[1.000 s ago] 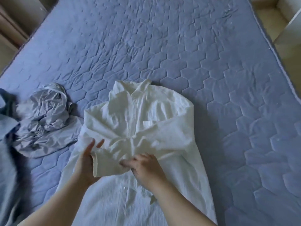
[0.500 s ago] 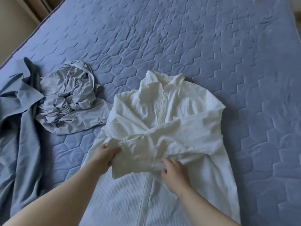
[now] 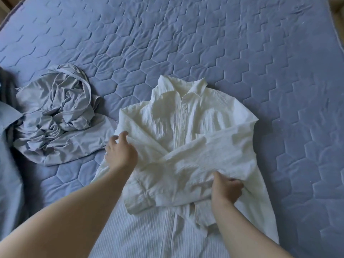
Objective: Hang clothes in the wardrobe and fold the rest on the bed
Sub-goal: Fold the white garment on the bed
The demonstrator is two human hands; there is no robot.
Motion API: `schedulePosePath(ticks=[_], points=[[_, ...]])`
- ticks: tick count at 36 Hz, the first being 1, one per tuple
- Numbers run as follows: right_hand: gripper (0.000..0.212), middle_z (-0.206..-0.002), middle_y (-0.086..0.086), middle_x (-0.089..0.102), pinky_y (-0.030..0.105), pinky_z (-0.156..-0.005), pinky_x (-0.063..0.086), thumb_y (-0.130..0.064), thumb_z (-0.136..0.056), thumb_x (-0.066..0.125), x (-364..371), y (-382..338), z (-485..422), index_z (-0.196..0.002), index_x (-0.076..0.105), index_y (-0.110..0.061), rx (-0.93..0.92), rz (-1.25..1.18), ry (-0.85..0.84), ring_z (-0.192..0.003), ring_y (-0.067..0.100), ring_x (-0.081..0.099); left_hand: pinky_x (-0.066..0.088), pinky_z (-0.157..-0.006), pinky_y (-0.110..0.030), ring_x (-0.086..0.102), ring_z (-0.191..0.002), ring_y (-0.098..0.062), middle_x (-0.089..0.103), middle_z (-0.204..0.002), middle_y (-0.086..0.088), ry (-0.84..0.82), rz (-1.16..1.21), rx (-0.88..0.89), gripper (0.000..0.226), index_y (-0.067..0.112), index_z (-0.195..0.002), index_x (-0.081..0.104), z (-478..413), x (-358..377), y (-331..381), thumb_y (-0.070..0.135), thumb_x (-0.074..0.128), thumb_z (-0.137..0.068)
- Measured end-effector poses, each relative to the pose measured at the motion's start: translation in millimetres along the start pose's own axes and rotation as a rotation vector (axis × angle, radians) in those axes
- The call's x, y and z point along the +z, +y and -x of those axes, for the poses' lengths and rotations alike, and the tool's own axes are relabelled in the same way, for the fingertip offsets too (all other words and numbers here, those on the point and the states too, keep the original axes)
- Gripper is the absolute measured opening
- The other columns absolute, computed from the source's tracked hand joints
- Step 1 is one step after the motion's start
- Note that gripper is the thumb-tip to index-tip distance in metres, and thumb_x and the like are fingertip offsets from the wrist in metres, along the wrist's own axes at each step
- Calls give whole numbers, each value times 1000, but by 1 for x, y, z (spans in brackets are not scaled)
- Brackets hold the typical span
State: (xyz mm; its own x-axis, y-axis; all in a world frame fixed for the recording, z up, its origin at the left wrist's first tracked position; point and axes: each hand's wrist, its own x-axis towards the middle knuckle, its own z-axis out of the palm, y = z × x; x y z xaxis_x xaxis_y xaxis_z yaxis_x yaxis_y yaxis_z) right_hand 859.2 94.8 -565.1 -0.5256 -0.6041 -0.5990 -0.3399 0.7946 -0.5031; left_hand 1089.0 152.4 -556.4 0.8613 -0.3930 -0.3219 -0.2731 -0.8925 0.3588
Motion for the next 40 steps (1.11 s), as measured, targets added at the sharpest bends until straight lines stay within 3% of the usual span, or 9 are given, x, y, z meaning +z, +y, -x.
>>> schedulePosePath(ticks=[5, 9, 12, 18, 23, 28, 31, 36, 40], points=[[28, -106, 24, 55, 42, -80, 37, -8, -78, 65, 5, -9, 8, -100, 53, 3, -494, 266, 137, -98, 41, 53, 27, -106, -44, 35, -128, -32, 29, -147, -6, 9, 54, -44, 53, 27, -139, 35, -24, 2, 7, 5, 34, -90], [17, -76, 15, 60, 38, -63, 41, -1, -63, 74, 36, -24, 21, -74, 62, -5, -972, 432, -10, -71, 37, 58, 27, -108, -47, 37, -130, -32, 31, -149, -8, -36, 190, -177, 48, 19, -144, 27, -47, 0, 0, 17, 32, -97], [8, -79, 5, 64, 35, -70, 40, -16, -75, 60, 62, -46, 35, -79, 66, -13, -1221, 555, -182, -81, 33, 59, 35, -104, -47, 43, -125, -36, 39, -145, -13, -117, 282, -233, 53, 14, -145, 25, -66, 0, -10, 31, 37, -97], [33, -127, 2, 55, 32, -96, 30, -31, -98, 39, 120, -82, 59, -125, 52, -18, -1065, 711, -619, -120, 25, 41, 45, -90, -37, 55, -108, -30, 53, -128, -13, -319, 398, -158, 57, 7, -136, 41, -77, -1, -36, 39, 56, -91], [50, -138, 6, 47, 37, -104, 30, -39, -96, 44, 155, -88, 67, -141, 35, -19, -933, 783, -710, -127, 29, 39, 49, -74, -27, 60, -89, -17, 60, -108, -4, -498, 469, -117, 52, 10, -129, 46, -82, -12, -58, 31, 66, -86], [14, -92, 8, 59, 36, -83, 43, -29, -93, 51, 189, -100, 79, -93, 53, -16, -923, 690, -726, -98, 32, 56, 54, -67, -25, 65, -80, -16, 67, -94, -4, -647, 407, -32, 38, 16, -112, 57, -87, -23, -69, 17, 75, -78], [30, -70, 3, 50, 34, -68, 35, -23, -94, 46, 196, -111, 80, -66, 40, -15, -952, 624, -612, -78, 31, 49, 54, -65, -25, 64, -69, -15, 66, -81, -4, -573, 449, -4, 23, 18, -96, 63, -91, -30, -73, 12, 75, -77], [19, -97, 13, 63, 36, -83, 42, -20, -94, 42, 200, -118, 70, -85, 58, -14, -806, 576, -459, -95, 35, 56, 44, -42, -14, 53, -40, 1, 59, -67, -1, -464, 612, -74, 7, 15, -82, 63, -94, -33, -90, 12, 70, -83], [5, -93, -2, 57, 37, -91, 41, -22, -88, 48, 212, -127, 83, -91, 52, -23, -775, 512, -512, -101, 28, 57, 39, -44, -9, 51, -48, 3, 54, -65, 4, -488, 693, -135, 4, 16, -90, 61, -90, -31, -100, 17, 64, -88]])
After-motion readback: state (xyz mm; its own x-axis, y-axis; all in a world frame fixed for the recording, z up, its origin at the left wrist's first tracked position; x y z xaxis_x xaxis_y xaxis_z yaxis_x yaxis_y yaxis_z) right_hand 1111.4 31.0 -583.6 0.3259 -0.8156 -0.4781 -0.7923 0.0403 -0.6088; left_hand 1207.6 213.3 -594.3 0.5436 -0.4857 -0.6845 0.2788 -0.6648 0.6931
